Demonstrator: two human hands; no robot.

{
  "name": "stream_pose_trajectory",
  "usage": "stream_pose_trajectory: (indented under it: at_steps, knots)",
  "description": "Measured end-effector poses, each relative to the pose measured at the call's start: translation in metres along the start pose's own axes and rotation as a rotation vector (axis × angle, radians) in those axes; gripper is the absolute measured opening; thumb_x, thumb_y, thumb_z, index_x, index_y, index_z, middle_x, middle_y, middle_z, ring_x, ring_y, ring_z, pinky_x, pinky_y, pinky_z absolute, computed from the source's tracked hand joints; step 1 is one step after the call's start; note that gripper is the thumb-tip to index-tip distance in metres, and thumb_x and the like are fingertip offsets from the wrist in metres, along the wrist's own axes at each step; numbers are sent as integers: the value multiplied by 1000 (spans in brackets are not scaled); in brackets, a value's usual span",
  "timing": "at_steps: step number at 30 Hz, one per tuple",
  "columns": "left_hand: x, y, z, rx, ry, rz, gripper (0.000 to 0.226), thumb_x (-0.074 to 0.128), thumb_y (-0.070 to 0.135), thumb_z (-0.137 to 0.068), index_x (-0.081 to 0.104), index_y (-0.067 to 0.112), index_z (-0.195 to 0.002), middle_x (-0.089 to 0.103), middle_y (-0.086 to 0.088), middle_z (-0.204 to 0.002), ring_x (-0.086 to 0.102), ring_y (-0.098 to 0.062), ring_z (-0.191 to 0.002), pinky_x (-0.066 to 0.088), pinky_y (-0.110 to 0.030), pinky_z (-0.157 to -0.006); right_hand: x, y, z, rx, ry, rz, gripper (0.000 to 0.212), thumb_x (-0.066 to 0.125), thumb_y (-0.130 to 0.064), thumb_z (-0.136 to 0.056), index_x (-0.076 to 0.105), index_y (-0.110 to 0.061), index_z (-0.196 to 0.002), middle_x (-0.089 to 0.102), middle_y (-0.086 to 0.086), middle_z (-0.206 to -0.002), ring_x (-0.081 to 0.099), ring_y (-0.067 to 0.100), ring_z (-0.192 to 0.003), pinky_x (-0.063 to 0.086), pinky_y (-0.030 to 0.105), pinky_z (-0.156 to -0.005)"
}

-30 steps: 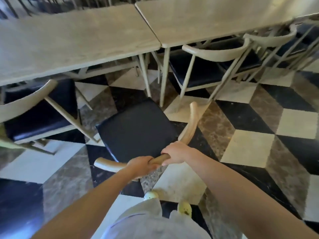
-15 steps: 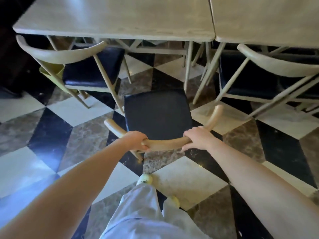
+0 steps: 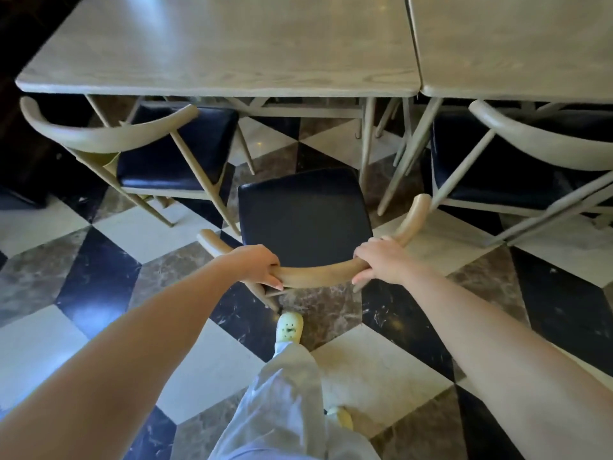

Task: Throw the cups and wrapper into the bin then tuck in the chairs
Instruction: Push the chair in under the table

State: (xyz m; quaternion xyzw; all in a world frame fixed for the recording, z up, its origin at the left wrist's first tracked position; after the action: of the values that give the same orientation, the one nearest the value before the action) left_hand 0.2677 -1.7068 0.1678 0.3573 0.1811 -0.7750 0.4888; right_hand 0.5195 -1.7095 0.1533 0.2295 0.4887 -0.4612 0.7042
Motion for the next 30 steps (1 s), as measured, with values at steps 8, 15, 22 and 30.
stream_pose_trajectory:
  at_steps: [8, 15, 22, 30]
  knots:
    - [-65, -71, -74, -1, -27, -10, 59, 53, 59, -86, 54, 18, -129, 64, -1, -115, 60, -21, -104, 51, -37, -91, -44, 40, -96, 26, -14, 5, 51, 56, -61, -82, 60, -17, -109, 63, -2, -103, 54, 19, -99, 40, 38, -94]
    - [-124, -128, -136, 35, -12, 15, 53, 54, 50, -90, 51, 13, -128, 63, -6, -116, 58, -25, -107, 46, -36, -93, -80, 69, -172, 97, 20, -12, 51, 56, -59, -84, 60, -15, -109, 63, 0, -102, 54, 22, -98, 40, 38, -93]
    - [-172, -174, -180, 100, 8, 10, 44, 54, 46, -92, 53, 13, -122, 62, -6, -111, 58, -25, -102, 44, -36, -92, -108, 88, -228, 138, 60, 28, 56, 54, -61, -83, 59, -12, -109, 64, 3, -102, 56, 25, -98, 39, 38, -89]
    - [-195, -202, -209, 154, 45, 29, 40, 55, 48, -90, 56, 18, -117, 63, -1, -109, 57, -22, -102, 39, -36, -98, -127, 102, -261, 147, 53, 36, 58, 54, -63, -82, 58, -9, -105, 63, 4, -96, 59, 26, -92, 39, 36, -85]
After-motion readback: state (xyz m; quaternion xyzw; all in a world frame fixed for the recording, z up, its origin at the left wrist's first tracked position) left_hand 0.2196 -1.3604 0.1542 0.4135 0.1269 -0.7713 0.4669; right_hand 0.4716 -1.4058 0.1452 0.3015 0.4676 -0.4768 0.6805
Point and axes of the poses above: each hand's wrist, its own z-axis away from the middle knuckle, its own x-axis out of the palm, y = z × x, the point moved 3 cm from there along -z, towards the middle knuckle
